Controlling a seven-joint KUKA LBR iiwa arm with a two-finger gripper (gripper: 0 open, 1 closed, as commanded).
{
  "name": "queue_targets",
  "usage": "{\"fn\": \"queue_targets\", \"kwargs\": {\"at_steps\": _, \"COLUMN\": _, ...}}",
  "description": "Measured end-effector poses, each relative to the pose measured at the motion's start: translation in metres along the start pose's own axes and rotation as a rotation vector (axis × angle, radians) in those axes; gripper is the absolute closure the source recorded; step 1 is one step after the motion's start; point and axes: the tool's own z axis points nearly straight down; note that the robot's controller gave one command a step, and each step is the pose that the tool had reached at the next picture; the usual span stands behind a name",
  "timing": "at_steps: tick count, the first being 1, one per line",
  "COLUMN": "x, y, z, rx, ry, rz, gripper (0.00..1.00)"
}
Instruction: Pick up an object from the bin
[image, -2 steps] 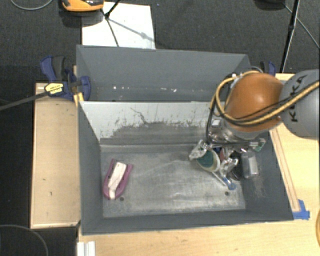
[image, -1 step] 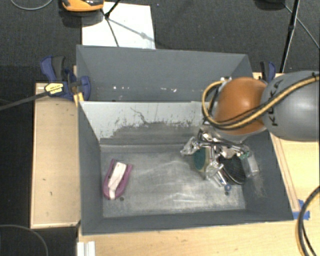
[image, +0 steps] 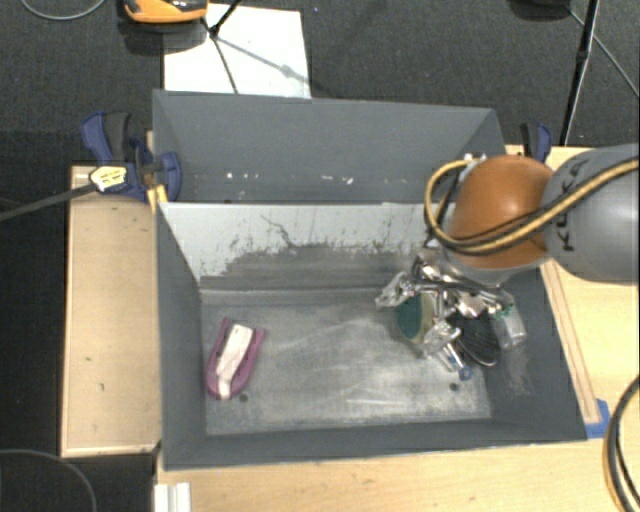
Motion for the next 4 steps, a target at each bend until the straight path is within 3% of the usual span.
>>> {"fn": "queue_targets", "kwargs": {"at_steps": 1, "x": -0.001, "y": -0.002, "z": -0.001, "rx": 0.005, "ry": -0.003, "rz": 0.002, "gripper": 1.00}}
{"fn": "queue_targets", "kwargs": {"at_steps": 2, "x": -0.003, "y": -0.002, "z": -0.044, "rx": 0.008, "ry": 0.002, "rz": 0.004, "gripper": 1.00}}
{"fn": "queue_targets", "kwargs": {"at_steps": 3, "x": -0.004, "y": -0.002, "z": -0.050, "rx": 0.007, "ry": 0.004, "rz": 0.009, "gripper": 1.00}}
{"fn": "queue_targets", "kwargs": {"at_steps": 4, "x": -0.006, "y": -0.002, "z": -0.081, "rx": 0.009, "ry": 0.003, "rz": 0.015, "gripper": 1.00}}
